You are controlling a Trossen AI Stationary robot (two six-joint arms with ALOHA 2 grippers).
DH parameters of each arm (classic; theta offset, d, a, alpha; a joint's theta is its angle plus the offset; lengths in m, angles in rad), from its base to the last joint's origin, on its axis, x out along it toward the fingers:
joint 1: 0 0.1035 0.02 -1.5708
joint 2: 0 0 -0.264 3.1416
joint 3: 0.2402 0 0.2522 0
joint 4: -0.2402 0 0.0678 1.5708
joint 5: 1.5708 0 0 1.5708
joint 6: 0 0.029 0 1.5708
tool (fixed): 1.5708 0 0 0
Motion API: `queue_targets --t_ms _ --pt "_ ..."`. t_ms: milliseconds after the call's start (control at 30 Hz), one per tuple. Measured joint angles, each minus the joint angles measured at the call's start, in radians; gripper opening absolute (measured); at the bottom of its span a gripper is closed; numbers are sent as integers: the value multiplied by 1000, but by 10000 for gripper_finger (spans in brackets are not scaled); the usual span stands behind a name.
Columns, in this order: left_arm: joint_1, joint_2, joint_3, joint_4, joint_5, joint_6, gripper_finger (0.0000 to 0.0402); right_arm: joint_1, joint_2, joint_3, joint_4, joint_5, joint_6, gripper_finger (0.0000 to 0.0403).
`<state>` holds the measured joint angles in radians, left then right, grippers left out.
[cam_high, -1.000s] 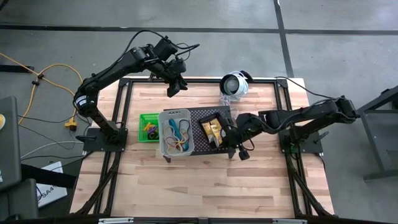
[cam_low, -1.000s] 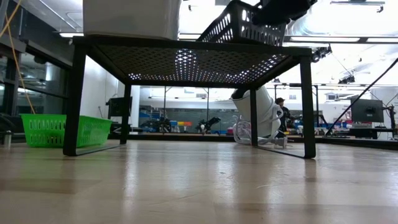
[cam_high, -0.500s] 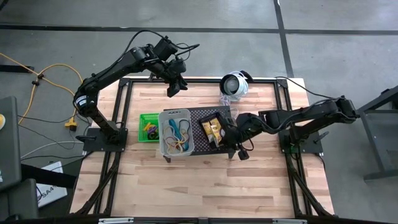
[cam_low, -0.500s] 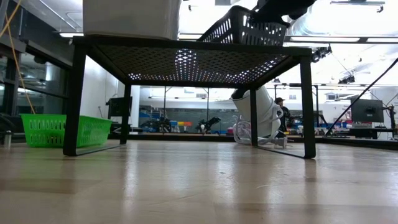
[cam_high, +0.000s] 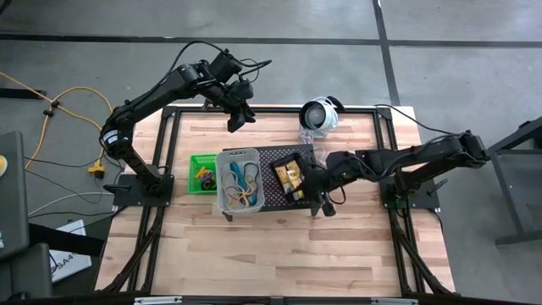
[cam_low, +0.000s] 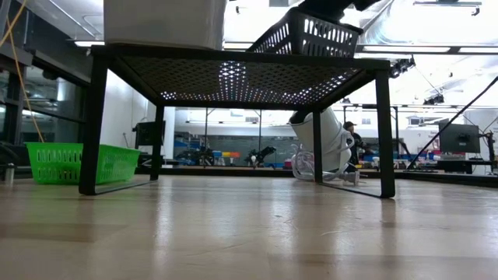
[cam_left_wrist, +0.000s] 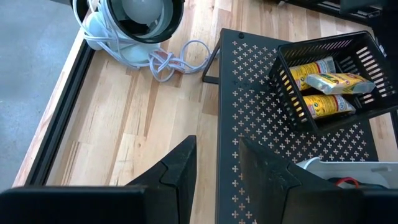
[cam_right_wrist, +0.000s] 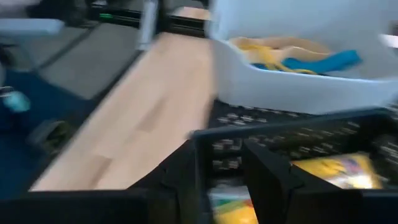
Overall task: Pick & Place Office Desk Supplies
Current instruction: Put the black bin with the crayon boxes on the shelf
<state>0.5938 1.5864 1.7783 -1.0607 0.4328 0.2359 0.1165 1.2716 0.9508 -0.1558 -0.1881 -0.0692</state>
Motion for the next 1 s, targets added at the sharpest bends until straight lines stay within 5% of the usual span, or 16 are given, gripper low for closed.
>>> queue_targets --t_ms 433,700,1000 --pt "0 0 0 0 0 0 117 124 -60 32 -43 776 176 116" --pt "0 0 0 1 0 0 117 123 -14 255 -416 797 478 116" --pt "0 0 0 3 0 0 117 22 168 499 -807 580 671 116"
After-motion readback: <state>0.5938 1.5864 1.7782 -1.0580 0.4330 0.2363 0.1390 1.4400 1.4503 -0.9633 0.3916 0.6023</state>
